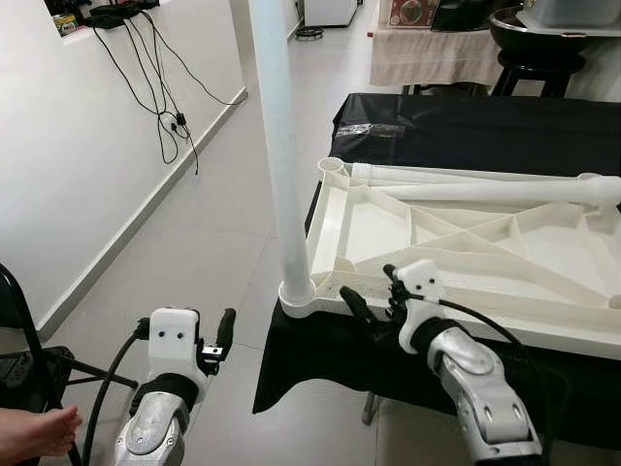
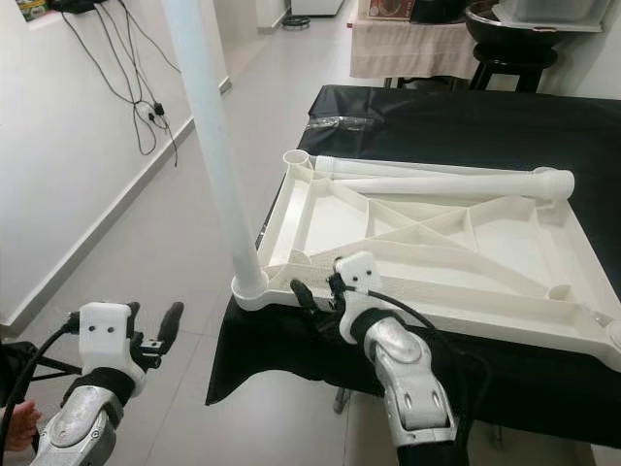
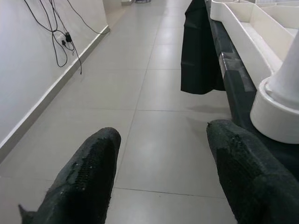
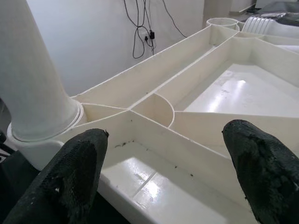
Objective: Building children table
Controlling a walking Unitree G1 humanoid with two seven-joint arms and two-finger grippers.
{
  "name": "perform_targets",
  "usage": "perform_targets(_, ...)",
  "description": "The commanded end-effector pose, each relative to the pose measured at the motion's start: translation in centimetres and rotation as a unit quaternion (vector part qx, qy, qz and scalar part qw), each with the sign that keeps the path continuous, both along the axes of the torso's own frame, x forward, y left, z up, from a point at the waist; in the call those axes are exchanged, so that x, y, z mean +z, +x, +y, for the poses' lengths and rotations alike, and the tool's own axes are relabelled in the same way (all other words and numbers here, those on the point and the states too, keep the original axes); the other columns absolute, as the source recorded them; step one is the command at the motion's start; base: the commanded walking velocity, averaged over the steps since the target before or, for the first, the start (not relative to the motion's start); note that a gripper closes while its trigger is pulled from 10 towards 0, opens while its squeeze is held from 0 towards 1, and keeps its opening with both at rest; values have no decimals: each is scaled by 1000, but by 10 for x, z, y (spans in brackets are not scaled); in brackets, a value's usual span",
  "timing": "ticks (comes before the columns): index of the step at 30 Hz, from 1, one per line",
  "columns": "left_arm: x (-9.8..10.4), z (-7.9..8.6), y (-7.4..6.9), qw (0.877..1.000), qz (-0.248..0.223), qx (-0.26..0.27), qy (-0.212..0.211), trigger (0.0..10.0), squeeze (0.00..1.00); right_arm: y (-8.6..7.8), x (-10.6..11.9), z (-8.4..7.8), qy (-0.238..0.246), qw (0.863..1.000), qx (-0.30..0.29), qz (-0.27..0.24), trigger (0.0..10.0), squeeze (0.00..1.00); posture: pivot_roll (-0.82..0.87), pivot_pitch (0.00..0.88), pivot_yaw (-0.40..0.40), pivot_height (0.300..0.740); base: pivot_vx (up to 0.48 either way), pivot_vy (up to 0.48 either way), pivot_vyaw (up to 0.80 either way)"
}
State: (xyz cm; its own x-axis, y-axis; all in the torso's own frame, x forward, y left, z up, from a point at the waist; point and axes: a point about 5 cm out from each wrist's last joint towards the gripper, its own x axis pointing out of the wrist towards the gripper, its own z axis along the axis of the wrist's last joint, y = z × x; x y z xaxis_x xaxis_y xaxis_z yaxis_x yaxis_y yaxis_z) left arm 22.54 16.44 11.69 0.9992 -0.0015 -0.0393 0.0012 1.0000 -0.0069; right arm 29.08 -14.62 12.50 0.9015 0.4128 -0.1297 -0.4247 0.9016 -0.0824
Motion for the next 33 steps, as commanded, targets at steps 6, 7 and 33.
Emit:
perform_targets(6,-7,5,0,1000,16,8,16,10000,0,-1,-9,6,9,1000,7,27,10000,0,-91,50,58,740,0,240,-800)
perform_targets(7,-7,5,1,1000,15,6,17,10000,0,-1,-9,6,9,1000,7,27,10000,0,-91,50,58,740,0,0,-800)
perform_targets(33,-14,4,3,1000,15,-4,23,10000,0,-1,-17,7,12,999,5,44,10000,0,-101,11,48,740,0,0,-800)
